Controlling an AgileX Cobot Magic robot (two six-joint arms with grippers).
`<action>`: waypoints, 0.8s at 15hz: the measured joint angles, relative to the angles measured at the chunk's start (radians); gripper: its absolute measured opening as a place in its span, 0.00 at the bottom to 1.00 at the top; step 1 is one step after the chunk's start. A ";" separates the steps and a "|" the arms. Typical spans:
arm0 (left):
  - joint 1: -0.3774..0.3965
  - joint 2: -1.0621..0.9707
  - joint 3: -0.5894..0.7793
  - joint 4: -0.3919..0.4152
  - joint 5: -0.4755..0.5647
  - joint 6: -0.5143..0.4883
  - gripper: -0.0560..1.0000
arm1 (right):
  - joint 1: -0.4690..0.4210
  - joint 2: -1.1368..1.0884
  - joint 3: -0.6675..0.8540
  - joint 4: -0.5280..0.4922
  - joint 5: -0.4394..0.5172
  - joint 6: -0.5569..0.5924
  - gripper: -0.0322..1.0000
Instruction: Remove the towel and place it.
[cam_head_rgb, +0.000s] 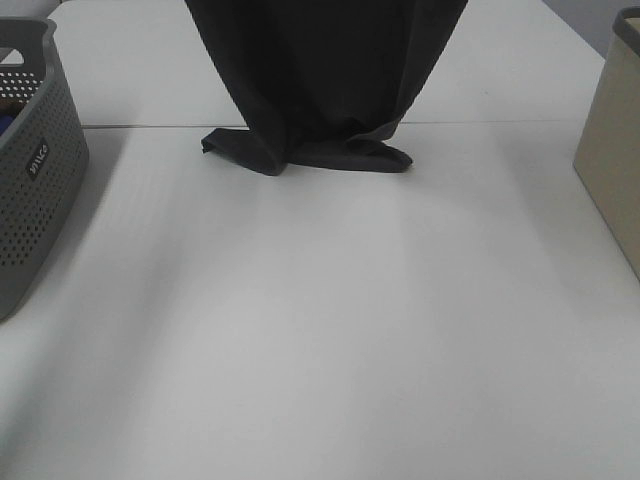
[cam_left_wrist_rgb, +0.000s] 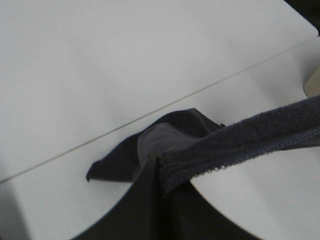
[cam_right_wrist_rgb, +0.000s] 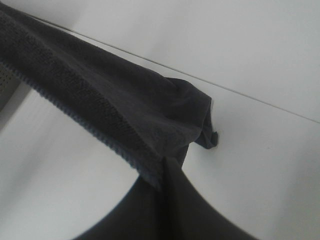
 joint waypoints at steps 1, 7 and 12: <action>-0.007 -0.081 0.123 0.000 0.000 -0.002 0.05 | 0.000 -0.040 0.048 0.005 -0.001 0.002 0.04; -0.027 -0.545 0.729 -0.071 -0.012 0.022 0.05 | 0.013 -0.358 0.385 0.109 0.003 0.002 0.04; -0.027 -0.809 1.049 -0.151 -0.040 0.061 0.05 | 0.021 -0.554 0.591 0.138 0.008 0.018 0.04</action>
